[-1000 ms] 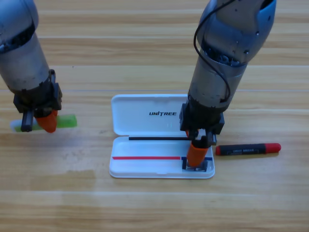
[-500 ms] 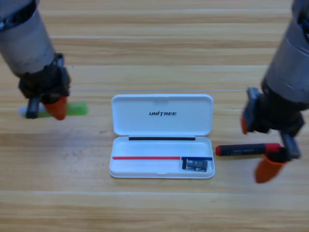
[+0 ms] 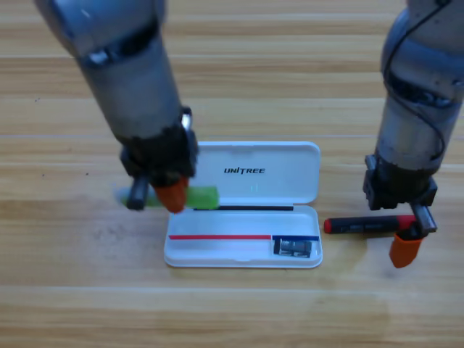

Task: Clean up eraser and pencils

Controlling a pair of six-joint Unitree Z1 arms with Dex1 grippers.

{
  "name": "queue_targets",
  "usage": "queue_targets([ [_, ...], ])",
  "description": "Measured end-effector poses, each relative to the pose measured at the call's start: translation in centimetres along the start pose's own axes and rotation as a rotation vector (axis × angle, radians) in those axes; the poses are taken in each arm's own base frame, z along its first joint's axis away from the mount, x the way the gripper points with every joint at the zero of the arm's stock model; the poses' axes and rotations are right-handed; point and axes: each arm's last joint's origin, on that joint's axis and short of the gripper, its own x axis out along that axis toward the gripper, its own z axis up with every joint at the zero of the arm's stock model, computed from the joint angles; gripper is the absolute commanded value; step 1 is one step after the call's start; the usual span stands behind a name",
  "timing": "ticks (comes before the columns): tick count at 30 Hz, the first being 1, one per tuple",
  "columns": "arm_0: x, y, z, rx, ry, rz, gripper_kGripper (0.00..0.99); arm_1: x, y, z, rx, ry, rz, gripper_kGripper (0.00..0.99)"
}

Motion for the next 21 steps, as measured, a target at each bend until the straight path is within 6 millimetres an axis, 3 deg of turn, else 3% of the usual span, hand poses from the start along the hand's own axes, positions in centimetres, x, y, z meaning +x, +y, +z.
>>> queue_targets([
  [8,2.0,-0.3,3.0,0.011,0.008,-0.017,0.0,1.6,-1.7,0.3,-0.007,0.009,0.013,0.877],
  [12,2.8,-0.7,3.7,0.021,0.018,-0.031,0.0,2.9,-2.5,0.5,-0.012,0.01,0.015,0.769],
  [13,2.9,-0.7,3.8,0.021,0.019,-0.033,0.0,2.9,-2.7,0.5,-0.014,0.006,0.01,0.718],
  [15,3.2,-0.7,4.1,0.02,0.02,-0.036,0.0,2.9,-2.9,0.4,-0.014,0.003,0.006,0.509],
  [18,3.7,-0.8,4.4,0.02,0.027,-0.043,0.0,3.0,-3.1,0.2,-0.02,0.002,0.007,0.029],
  [21,4.1,-1.1,4.7,0.027,0.034,-0.052,0.0,3.0,-3.3,0.1,-0.03,-0.013,0.015,0.0],
])
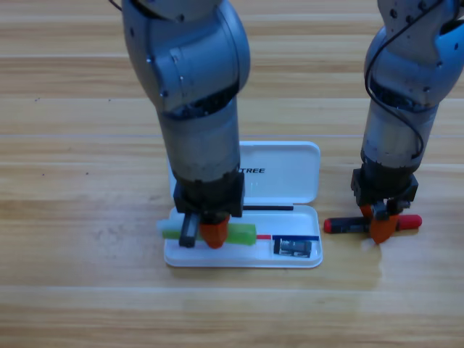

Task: Clean up eraser and pencils

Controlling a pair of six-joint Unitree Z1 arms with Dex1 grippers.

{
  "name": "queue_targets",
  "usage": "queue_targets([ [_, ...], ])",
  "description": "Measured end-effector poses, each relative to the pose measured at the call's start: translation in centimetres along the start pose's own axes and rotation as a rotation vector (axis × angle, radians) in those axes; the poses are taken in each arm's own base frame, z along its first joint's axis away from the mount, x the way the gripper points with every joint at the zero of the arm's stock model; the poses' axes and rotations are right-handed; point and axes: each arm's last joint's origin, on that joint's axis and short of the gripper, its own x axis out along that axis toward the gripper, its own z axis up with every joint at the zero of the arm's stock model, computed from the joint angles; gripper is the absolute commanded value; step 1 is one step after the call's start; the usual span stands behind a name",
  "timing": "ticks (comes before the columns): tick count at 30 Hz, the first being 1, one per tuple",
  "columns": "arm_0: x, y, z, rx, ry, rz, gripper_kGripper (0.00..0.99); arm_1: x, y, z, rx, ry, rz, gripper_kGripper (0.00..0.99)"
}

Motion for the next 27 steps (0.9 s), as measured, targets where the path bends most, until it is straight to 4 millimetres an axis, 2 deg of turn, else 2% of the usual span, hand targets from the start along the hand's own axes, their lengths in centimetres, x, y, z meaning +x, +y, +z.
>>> queue_targets([
  [12,1.0,-0.5,0.9,0.017,0.001,-0.016,0.0,-0.5,-0.2,-0.4,0.047,0.024,-0.029,0.0],
  [15,1.1,-0.4,1.0,0.017,-0.002,-0.013,0.0,-2.3,0.6,-1.0,0.053,0.018,-0.039,0.0],
  [19,1.3,-0.3,1.3,0.017,-0.005,-0.011,0.0,-6.2,2.1,-2.0,0.056,-0.021,-0.094,0.0],
  [21,1.3,0.0,1.6,0.016,-0.012,-0.005,0.0,-7.4,2.5,-2.3,0.057,-0.037,-0.117,0.0],
  [27,1.1,0.2,1.7,0.014,-0.022,0.002,0.0,-8.0,2.8,-2.5,0.073,-0.044,-0.126,0.0],
])
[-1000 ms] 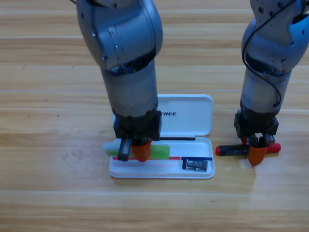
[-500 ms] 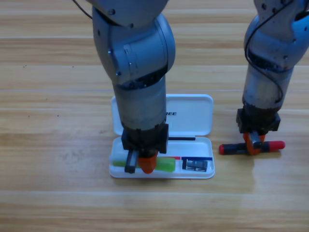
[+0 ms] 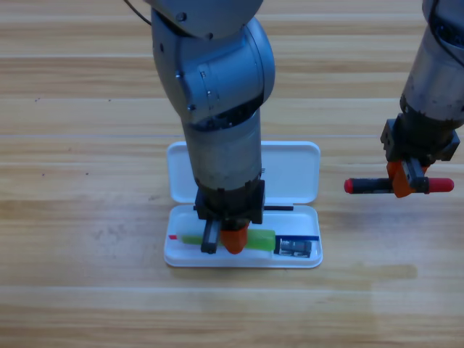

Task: Clean up eraser and pencils

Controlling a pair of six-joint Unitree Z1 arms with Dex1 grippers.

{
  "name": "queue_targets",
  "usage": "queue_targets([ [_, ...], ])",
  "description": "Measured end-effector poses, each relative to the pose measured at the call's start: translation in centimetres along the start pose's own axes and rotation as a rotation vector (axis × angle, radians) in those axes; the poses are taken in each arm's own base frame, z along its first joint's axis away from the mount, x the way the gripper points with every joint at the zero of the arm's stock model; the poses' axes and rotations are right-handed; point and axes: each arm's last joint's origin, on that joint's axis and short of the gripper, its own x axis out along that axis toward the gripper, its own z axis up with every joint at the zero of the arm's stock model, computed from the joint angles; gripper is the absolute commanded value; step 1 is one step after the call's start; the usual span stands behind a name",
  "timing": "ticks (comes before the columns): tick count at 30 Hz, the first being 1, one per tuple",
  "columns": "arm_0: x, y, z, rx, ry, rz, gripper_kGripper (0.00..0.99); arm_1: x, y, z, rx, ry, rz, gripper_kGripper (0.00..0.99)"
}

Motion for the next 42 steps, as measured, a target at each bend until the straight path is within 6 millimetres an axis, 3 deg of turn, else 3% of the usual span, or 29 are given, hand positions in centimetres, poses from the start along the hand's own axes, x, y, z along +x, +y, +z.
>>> queue_targets([
  [17,2.0,1.6,-0.7,-0.026,0.026,-0.014,0.0,0.0,0.0,0.0,0.003,-0.002,0.002,0.0],
  [32,2.3,2.2,-1.1,-0.07,0.032,-0.016,0.0,0.0,0.0,0.0,0.012,-0.007,0.006,0.0],
  [33,2.3,2.2,-1.1,-0.072,0.033,-0.016,0.075,0.0,0.0,0.0,0.013,-0.007,0.006,0.0],
  [35,2.4,2.2,-1.1,-0.075,0.034,-0.017,0.69,0.0,0.0,0.0,0.014,-0.007,0.006,0.0],
  [36,2.4,2.2,-1.1,-0.077,0.034,-0.017,0.919,0.0,0.0,0.0,0.015,-0.007,0.006,0.0],
  [37,2.5,2.2,-1.1,-0.079,0.035,-0.018,0.988,0.0,0.0,0.0,0.016,-0.007,0.006,0.0],
  [42,2.8,2.2,-1.1,-0.085,0.041,-0.022,0.99,0.0,0.0,0.0,0.016,-0.007,0.006,0.0],
])
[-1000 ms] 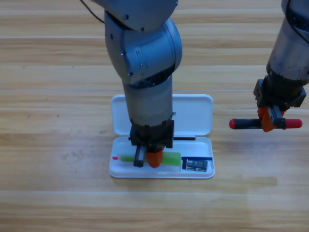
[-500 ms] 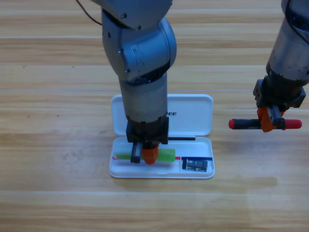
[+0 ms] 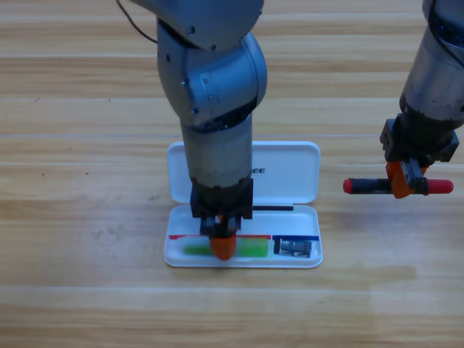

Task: Clean up eraser and pencils

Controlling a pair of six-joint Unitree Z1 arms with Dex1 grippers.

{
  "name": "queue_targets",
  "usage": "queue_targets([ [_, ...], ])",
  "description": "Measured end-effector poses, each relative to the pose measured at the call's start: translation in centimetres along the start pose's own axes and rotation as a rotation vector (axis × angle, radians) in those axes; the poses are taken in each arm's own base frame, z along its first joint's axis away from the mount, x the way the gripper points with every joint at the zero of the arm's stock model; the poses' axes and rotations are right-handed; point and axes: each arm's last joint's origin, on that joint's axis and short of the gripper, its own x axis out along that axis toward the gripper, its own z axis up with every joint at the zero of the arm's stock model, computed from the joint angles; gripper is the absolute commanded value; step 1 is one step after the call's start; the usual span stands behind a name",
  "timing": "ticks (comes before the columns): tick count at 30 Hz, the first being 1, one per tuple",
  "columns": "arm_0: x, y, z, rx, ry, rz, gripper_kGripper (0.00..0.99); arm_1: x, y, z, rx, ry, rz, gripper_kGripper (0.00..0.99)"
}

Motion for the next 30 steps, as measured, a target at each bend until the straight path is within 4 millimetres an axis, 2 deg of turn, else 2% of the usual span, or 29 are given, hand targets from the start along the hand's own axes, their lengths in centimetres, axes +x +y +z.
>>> queue_targets([
  [11,0.1,-0.1,-0.1,-0.006,0.011,-0.008,0.99,-0.5,0.6,0.4,0.021,-0.015,-0.004,0.0],
  [13,-0.2,-0.3,-0.4,-0.005,0.026,-0.018,0.99,-1.0,1.1,0.9,0.019,-0.026,-0.009,0.0],
  [15,-1.3,-0.8,-1.4,-0.005,0.034,-0.019,0.99,-1.1,1.9,1.7,-0.003,-0.03,-0.006,0.0],
  [18,-4.6,-1.4,-3.9,-0.007,0.023,-0.004,0.99,-1.7,3.4,3.3,-0.022,-0.035,0.004,0.0],
  [23,-10.4,-1.3,-11.4,-0.063,-0.041,0.068,0.99,-3.8,4.1,7.9,-0.063,-0.11,-0.043,0.0],
  [25,-11.5,-1.1,-14.2,-0.101,-0.045,0.085,0.99,-3.7,3.9,9.9,-0.081,-0.117,-0.044,0.0],
  [27,-11.7,-1.0,-16.2,-0.134,-0.034,0.085,0.99,-2.7,3.5,12.0,-0.086,-0.107,-0.041,0.0],
  [30,-11.1,-1.0,-17.7,-0.162,-0.014,0.068,0.99,-0.3,2.8,14.5,-0.092,-0.083,-0.048,0.0],
])
